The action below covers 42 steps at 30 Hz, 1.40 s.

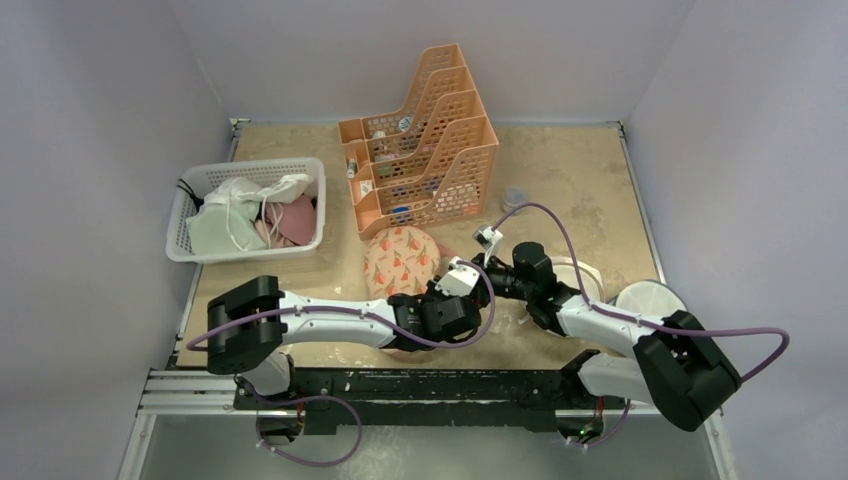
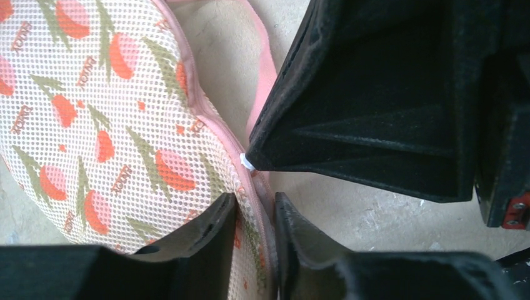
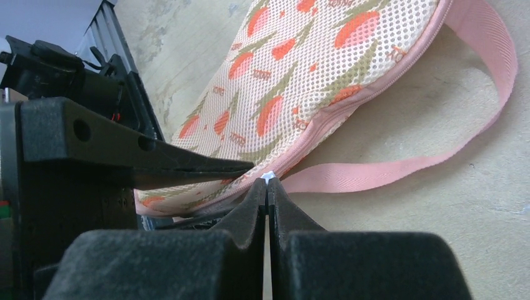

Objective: Unzip the laundry bag and remove the bra

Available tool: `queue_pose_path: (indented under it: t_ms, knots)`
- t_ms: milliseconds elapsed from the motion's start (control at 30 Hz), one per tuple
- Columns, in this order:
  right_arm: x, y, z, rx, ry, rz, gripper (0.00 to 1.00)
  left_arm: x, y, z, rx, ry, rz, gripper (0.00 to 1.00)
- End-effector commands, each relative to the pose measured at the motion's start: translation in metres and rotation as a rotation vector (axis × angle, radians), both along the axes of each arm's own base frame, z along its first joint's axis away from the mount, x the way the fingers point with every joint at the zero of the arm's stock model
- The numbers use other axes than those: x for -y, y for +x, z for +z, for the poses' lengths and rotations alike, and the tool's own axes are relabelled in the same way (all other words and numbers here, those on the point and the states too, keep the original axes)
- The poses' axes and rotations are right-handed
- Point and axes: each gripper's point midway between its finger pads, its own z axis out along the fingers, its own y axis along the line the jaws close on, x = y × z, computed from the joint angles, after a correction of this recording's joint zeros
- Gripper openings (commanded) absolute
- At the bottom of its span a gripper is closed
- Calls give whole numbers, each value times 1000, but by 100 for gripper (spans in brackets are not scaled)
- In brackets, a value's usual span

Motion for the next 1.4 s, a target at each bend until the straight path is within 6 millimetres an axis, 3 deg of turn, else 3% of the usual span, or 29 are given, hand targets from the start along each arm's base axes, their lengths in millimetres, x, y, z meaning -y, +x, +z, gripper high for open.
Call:
queue_pose_path:
  t_ms: [0, 100, 267, 467, 800, 1000, 1133, 1267, 1367]
  knots:
    - [-6, 15, 26, 91, 38, -24, 0, 3, 1, 4, 5, -16, -9, 19]
    - [-1, 16, 17, 45, 23, -67, 0, -3, -1, 7, 8, -17, -20, 10]
    - [10, 35, 12, 51, -22, -198, 0, -12, -7, 6, -9, -26, -44, 0]
    - [32, 67, 13, 77, -64, -392, 0, -20, -12, 5, -22, -38, -43, 0]
    - [51, 97, 13, 94, -90, -475, 0, -47, -15, -10, -33, 17, -2, 0]
    - [66, 104, 9, 103, -127, -497, 0, -67, -19, -19, -42, 27, 43, 0]
    - [54, 95, 10, 147, -138, -370, 0, -72, -20, -20, -47, 33, 52, 0]
    - [30, 75, 13, 127, -53, -207, 0, -55, -17, -1, -37, -10, 25, 31]
    - [21, 63, 14, 110, -10, -144, 0, -35, -14, 22, -20, -76, -7, 47]
